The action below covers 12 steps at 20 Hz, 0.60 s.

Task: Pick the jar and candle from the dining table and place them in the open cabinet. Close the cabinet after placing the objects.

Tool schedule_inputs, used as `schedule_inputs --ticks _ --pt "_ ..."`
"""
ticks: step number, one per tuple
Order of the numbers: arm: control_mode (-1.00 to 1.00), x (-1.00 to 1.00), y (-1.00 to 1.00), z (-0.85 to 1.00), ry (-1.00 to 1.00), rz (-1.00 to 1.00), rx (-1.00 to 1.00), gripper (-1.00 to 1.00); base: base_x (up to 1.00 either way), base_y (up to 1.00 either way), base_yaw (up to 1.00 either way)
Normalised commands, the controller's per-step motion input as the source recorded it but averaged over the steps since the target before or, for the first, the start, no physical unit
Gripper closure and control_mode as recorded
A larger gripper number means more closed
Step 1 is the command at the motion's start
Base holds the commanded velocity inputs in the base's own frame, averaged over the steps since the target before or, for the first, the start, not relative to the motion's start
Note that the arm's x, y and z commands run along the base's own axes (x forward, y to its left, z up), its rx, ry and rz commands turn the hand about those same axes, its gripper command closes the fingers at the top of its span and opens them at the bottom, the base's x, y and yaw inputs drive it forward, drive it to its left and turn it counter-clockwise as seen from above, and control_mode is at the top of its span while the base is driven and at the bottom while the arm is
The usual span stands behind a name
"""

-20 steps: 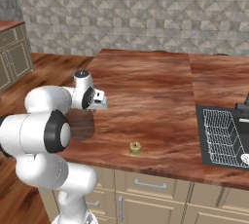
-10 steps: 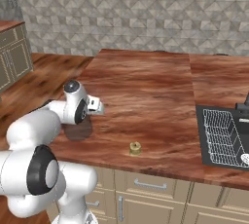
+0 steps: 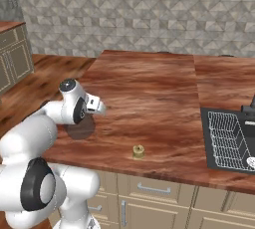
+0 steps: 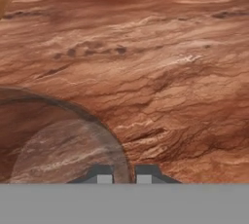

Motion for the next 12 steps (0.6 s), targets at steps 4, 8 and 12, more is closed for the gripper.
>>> schedule_inputs --ticks 4,8,12 --pt "-1.0 0.01 -0.14 0.44 0.17 -0.12 0.0 1.0 0.0 0.0 0.0" --pt "-1.0 0.0 -0.29 0.44 0.18 -0.04 0.0 1.0 0.0 0.0 0.0" --pt "-1.0 -0.04 -0.4 0.3 0.11 -0.02 0.0 1.0 0.0 0.0 0.0"
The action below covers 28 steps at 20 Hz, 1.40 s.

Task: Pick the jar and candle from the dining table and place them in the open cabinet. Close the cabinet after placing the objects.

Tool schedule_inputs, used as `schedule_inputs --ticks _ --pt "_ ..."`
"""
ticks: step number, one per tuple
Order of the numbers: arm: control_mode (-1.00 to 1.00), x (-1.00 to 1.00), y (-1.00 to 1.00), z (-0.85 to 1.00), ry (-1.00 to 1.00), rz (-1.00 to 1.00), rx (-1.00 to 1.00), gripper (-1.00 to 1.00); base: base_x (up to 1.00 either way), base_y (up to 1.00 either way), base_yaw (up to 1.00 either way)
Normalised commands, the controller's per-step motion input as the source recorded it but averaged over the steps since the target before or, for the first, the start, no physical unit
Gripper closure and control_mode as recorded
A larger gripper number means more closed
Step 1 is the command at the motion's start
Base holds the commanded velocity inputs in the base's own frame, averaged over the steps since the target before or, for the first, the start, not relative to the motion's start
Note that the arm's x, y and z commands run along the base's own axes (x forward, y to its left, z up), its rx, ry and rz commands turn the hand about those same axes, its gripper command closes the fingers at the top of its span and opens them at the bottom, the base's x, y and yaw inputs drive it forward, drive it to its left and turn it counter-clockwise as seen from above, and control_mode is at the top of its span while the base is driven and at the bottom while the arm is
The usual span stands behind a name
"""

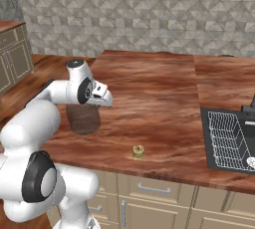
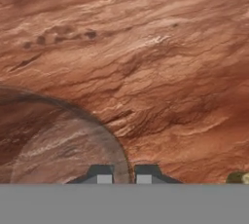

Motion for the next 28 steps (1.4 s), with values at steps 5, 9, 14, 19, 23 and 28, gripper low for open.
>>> schedule_inputs --ticks 5,9,14,19,23,28 --pt "-1.0 -0.2 -0.4 0.05 0.01 0.0 0.0 1.0 0.0 0.0 0.0" --pt "1.0 -0.08 -0.14 0.0 0.0 0.0 0.0 1.0 -0.14 -0.03 0.0" --pt "1.0 0.0 0.0 0.0 0.0 0.0 0.0 1.0 -0.9 0.04 0.0" --pt "1.0 0.0 0.0 0.0 0.0 0.0 0.0 1.0 -0.9 0.12 0.0" --pt "1.0 0.0 0.0 0.0 0.0 0.0 0.0 1.0 -0.43 0.0 -0.24" --pt "1.0 0.0 0.0 0.0 0.0 0.0 0.0 1.0 -0.25 0.06 -0.67"
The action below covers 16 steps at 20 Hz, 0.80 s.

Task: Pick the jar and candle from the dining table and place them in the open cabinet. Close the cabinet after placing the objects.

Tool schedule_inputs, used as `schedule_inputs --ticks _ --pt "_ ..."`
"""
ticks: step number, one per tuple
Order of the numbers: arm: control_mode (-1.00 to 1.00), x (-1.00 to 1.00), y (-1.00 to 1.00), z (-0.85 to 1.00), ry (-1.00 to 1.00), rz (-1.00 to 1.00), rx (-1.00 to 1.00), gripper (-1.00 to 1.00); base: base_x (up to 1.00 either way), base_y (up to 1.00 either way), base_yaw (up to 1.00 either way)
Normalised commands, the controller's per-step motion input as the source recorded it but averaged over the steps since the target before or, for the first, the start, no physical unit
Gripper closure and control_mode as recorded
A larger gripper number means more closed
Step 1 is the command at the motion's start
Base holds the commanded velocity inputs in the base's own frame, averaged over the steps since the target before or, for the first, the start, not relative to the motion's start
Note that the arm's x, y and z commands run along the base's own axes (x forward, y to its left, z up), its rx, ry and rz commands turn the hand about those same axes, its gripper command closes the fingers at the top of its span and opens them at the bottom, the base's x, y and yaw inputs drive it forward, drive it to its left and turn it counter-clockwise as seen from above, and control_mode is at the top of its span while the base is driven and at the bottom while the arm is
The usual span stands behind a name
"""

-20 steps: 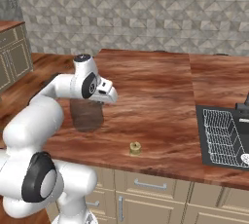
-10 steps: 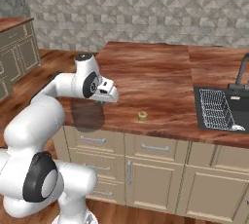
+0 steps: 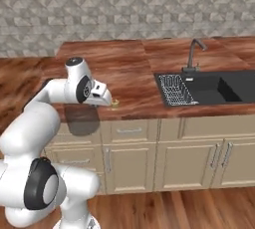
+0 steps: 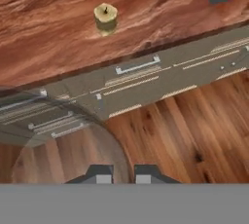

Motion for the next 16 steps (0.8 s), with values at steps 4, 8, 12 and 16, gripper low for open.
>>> schedule_inputs --ticks 4,8,12,16 --pt "1.0 0.0 0.0 0.0 0.0 0.0 0.0 1.0 -0.07 0.2 -0.75" --pt "1.0 0.0 0.0 0.0 0.0 0.0 0.0 1.0 -0.04 0.2 -0.78" --pt "1.0 0.0 0.0 0.0 0.0 0.0 0.0 1.0 -0.08 0.25 -0.79" --pt "1.0 0.0 0.0 0.0 0.0 0.0 0.0 1.0 -0.06 0.26 -0.78"
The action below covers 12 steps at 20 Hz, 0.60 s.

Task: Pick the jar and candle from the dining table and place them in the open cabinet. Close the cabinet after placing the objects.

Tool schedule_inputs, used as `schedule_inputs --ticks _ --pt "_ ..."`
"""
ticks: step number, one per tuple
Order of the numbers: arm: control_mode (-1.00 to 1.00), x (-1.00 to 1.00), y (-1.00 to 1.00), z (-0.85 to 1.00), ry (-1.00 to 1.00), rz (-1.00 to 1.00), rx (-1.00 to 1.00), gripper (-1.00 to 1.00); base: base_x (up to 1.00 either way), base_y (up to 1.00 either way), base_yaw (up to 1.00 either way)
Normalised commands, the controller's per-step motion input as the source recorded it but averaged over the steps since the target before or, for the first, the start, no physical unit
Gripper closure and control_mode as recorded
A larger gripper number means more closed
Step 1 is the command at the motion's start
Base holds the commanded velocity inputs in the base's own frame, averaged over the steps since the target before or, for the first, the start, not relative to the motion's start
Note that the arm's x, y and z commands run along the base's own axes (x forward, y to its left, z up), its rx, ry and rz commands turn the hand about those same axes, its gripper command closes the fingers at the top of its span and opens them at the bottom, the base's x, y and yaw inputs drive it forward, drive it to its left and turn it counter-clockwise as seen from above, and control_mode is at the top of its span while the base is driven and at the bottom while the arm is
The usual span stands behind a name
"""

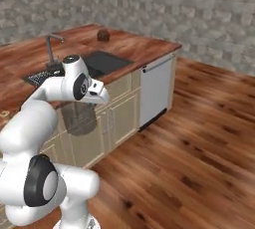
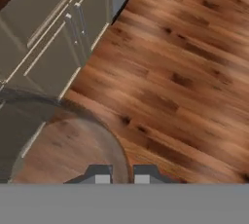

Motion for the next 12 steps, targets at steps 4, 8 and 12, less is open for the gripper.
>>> schedule_inputs --ticks 4,8,12 --pt "1.0 0.0 0.0 0.0 0.0 0.0 0.0 1.0 -0.04 0.28 -0.75" --pt "1.0 0.0 0.0 0.0 0.0 0.0 0.0 1.0 0.0 0.32 -0.69" --pt "1.0 0.0 0.0 0.0 0.0 0.0 0.0 1.0 0.0 0.33 -0.63"
